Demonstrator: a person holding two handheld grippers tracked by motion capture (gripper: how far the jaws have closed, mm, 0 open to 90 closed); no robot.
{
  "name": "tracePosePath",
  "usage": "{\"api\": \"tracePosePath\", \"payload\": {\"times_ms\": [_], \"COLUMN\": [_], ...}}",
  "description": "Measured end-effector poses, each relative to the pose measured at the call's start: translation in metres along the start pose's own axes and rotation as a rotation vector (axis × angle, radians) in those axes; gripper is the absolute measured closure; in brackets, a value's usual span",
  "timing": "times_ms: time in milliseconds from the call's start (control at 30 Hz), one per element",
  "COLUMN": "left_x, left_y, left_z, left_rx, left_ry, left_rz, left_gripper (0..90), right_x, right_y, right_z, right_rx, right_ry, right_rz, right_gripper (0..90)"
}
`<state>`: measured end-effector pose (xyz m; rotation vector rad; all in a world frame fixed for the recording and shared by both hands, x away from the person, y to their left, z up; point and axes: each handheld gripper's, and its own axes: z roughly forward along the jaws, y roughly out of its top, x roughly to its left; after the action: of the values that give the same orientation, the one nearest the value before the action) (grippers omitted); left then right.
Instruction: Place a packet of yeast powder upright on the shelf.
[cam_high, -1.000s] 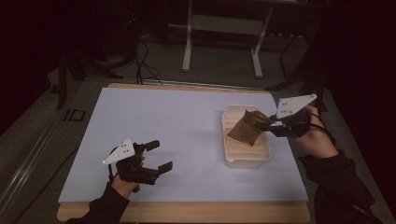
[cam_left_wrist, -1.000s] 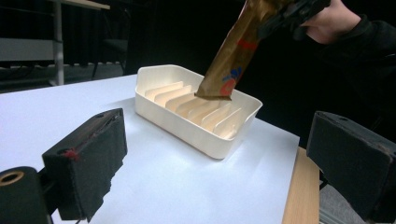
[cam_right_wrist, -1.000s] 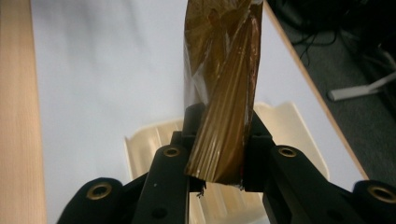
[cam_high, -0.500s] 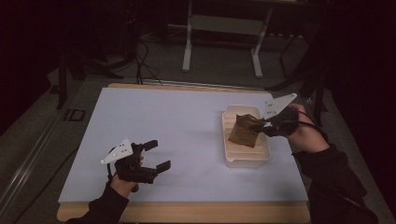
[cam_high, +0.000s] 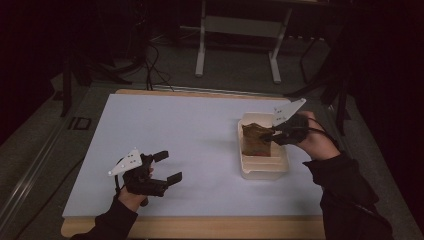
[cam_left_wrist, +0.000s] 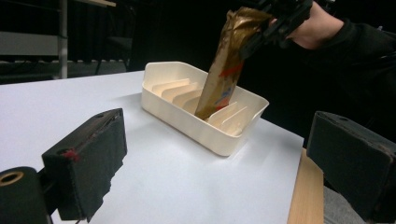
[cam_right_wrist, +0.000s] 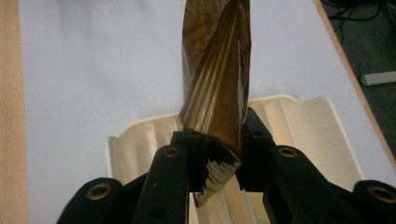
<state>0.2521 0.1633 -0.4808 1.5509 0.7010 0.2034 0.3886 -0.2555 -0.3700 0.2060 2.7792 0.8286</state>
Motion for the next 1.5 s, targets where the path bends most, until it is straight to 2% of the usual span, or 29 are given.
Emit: {"api": "tracePosePath", "payload": {"times_ms": [267, 367, 433, 500, 600, 700, 800, 833, 867, 900, 933, 967, 1000, 1100, 1133, 1200, 1233, 1267, 1500], "left_x": [0.001, 0.001, 0.001, 0.001, 0.001, 0.001, 0.002, 0.002, 0.002, 0.002, 0.002, 0.002, 0.002, 0.001, 0.001, 0.001, 0.001, 0.001, -0.001], "left_y": [-0.001, -0.002, -0.002, -0.002, -0.003, -0.003, -0.002, -0.002, -0.002, -0.003, -0.003, -0.003, -0.003, -0.004, -0.004, -0.004, -0.004, -0.004, -0.004], "left_z": [0.000, 0.001, 0.001, 0.001, 0.001, 0.001, 0.000, 0.000, 0.001, 0.001, 0.001, 0.001, 0.001, 0.001, 0.001, 0.001, 0.001, 0.001, 0.001], "left_rx": [0.006, 0.008, 0.006, 0.008, 0.008, 0.007, 0.002, 0.003, 0.003, 0.003, 0.004, 0.005, 0.007, 0.009, 0.008, 0.010, 0.011, 0.011, 0.014], "left_ry": [0.001, -0.001, -0.001, 0.000, -0.001, 0.000, 0.001, 0.000, 0.000, -0.001, -0.003, -0.002, -0.002, -0.003, -0.004, -0.003, -0.003, -0.004, -0.007], "left_rz": [0.003, 0.002, 0.000, -0.001, -0.002, -0.004, -0.006, -0.005, -0.005, -0.006, -0.007, -0.006, -0.005, -0.006, -0.005, 0.000, 0.001, 0.000, 0.007], "left_gripper": [5.8, 5.7, 5.7, 5.6, 5.6, 5.6, 5.6, 5.6, 5.6, 5.6, 5.6, 5.6, 5.6, 5.6, 5.6, 5.6, 5.6, 5.6, 5.6], "right_x": [-0.002, -0.003, -0.003, -0.003, -0.003, -0.001, 0.001, 0.002, 0.002, 0.002, 0.002, 0.003, 0.003, 0.003, 0.005, 0.005, 0.006, 0.008, 0.019], "right_y": [-0.015, -0.022, -0.027, -0.030, -0.031, -0.032, -0.032, -0.032, -0.032, -0.031, -0.031, -0.030, -0.029, -0.027, -0.024, -0.022, -0.021, -0.017, -0.007], "right_z": [0.016, 0.024, 0.028, 0.030, 0.029, 0.029, 0.027, 0.025, 0.025, 0.022, 0.022, 0.017, 0.014, 0.009, 0.004, 0.001, -0.003, -0.009, -0.023], "right_rx": [-0.034, -0.012, -0.036, -0.054, -0.046, -0.044, -0.038, -0.037, -0.037, -0.056, -0.056, -0.081, -0.095, -0.119, -0.140, -0.156, -0.165, -0.186, -0.261], "right_ry": [0.033, 0.041, 0.052, 0.050, 0.036, 0.029, 0.010, -0.007, -0.007, -0.025, -0.025, -0.039, -0.045, -0.059, -0.088, -0.096, -0.111, -0.129, -0.155], "right_rz": [0.043, 0.061, 0.080, 0.092, 0.120, 0.128, 0.136, 0.166, 0.166, 0.223, 0.223, 0.256, 0.265, 0.268, 0.262, 0.264, 0.259, 0.275, 0.289], "right_gripper": [75.8, 75.6, 75.2, 75.1, 74.0, 72.9, 69.4, 63.9, 63.9, 55.5, 55.5, 51.0, 48.6, 46.3, 42.7, 42.5, 42.1, 41.5, 39.3]}}
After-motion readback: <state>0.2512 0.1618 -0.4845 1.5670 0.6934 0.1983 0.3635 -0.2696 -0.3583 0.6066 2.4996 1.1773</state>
